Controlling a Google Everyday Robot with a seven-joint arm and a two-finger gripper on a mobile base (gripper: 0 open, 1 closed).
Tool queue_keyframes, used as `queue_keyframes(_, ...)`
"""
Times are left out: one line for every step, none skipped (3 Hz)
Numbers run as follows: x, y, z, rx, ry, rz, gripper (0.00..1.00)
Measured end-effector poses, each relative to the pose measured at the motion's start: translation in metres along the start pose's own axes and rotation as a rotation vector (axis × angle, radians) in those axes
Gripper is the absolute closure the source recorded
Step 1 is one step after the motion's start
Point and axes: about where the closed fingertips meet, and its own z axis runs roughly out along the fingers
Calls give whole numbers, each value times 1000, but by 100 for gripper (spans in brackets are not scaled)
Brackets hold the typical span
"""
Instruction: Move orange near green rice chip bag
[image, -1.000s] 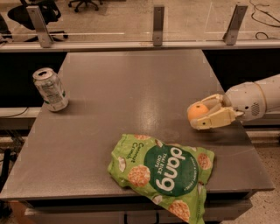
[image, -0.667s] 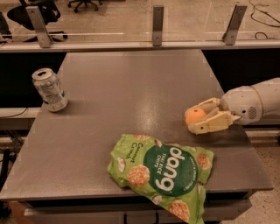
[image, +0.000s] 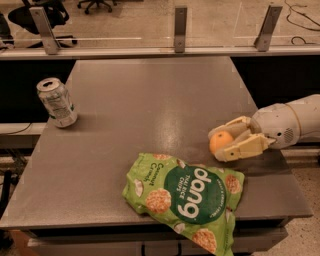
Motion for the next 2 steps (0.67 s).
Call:
queue_keyframes(0,6,10,-24,-6,2,0)
queue_keyframes(0,6,10,-25,-6,3,0)
